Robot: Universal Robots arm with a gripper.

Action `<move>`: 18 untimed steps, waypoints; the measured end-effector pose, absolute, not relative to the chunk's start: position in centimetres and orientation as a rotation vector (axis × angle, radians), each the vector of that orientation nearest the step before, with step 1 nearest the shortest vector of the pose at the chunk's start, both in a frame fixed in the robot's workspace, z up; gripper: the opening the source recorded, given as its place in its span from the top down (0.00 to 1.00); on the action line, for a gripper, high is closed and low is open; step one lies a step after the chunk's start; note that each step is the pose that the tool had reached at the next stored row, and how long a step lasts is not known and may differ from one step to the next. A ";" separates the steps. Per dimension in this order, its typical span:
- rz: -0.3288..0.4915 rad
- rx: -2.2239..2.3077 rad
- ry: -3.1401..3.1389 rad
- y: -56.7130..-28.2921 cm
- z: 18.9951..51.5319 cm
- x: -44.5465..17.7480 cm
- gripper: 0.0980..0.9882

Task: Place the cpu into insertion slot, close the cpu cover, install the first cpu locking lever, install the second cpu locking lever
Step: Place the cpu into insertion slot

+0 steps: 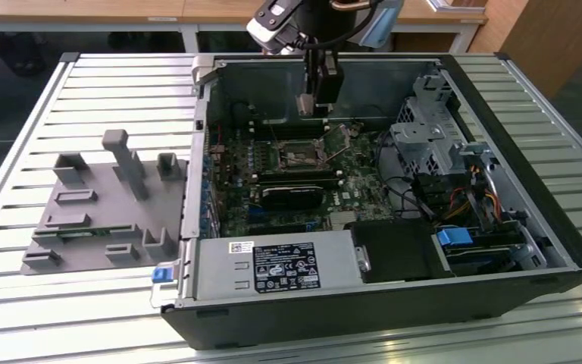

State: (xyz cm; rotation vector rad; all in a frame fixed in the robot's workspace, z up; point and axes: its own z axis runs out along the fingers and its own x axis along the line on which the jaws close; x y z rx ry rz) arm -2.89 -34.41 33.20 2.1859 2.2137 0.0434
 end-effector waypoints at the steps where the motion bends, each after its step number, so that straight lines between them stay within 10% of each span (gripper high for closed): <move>1: 0.043 2.186 2.214 -34.4 33.1 -2.9 0.51; 18: 0.036 2.189 2.217 -34.4 32.1 -3.1 0.51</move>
